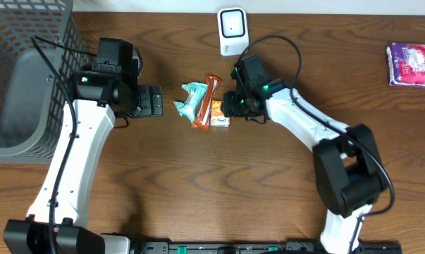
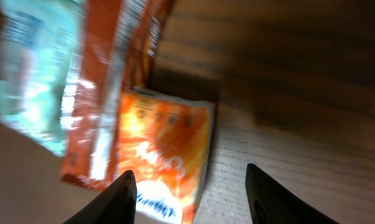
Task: Scan the item barcode
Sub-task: 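Move the right gripper to the small orange box and grasp it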
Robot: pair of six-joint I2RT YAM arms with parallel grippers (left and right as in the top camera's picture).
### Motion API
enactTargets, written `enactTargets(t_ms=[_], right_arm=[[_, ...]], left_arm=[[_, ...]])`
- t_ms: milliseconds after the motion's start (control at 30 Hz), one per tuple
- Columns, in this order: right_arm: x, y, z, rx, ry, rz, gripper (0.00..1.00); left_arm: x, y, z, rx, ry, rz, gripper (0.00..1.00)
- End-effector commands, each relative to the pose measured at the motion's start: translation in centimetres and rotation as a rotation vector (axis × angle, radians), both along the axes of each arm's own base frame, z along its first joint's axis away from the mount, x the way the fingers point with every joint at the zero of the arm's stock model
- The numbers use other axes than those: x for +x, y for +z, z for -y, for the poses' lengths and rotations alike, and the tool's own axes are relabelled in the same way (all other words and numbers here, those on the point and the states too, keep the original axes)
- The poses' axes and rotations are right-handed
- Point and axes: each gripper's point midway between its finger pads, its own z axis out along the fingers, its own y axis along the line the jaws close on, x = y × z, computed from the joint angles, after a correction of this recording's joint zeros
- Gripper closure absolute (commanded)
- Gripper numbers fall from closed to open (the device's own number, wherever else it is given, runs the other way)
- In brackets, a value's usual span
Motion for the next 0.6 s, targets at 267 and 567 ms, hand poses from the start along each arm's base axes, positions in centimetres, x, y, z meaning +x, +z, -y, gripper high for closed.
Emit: enactTargets(t_ms=[267,567], right_arm=[[-1.3,-2.8,-1.7,0.065,0.037,-0.091,0.52],[-1.8,-4.1,-1.9,0.075,0.047,-0.129,0.58]], left_arm=[[-0.1,-0.3,-0.3,0.013,0.014,-0.008,0.02],[-0.1,-0.3,-0.3,0.014,0.015,-0.009,0.02]])
